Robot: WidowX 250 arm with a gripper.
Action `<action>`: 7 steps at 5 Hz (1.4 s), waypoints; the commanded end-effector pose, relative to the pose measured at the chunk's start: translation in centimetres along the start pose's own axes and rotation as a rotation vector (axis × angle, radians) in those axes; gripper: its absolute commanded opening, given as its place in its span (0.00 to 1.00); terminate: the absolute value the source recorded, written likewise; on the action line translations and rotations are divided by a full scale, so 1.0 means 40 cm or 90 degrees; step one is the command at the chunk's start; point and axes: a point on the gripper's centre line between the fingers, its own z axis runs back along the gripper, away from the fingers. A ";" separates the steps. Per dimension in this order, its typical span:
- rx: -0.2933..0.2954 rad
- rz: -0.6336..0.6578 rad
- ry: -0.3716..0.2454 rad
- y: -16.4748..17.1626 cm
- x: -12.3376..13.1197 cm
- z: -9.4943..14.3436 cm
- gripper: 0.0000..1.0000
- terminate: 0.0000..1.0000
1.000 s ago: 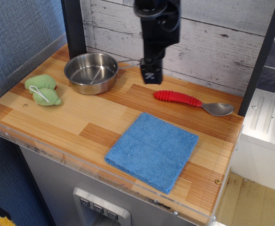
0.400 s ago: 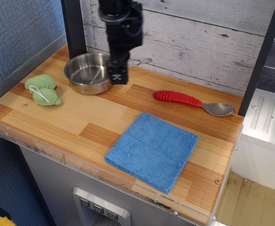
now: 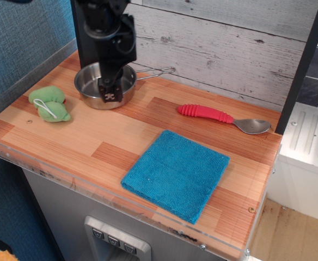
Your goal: Hold the tea pan from left edge of the table and place it on top of the blue cloth.
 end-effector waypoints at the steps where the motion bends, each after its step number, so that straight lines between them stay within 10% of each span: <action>1: 0.047 0.064 0.029 0.042 -0.056 -0.025 1.00 0.00; 3: 0.022 0.119 -0.029 0.067 -0.067 -0.083 1.00 0.00; 4: 0.007 0.109 -0.054 0.065 -0.058 -0.105 0.00 0.00; 7: 0.007 0.055 -0.033 0.052 -0.034 -0.082 0.00 0.00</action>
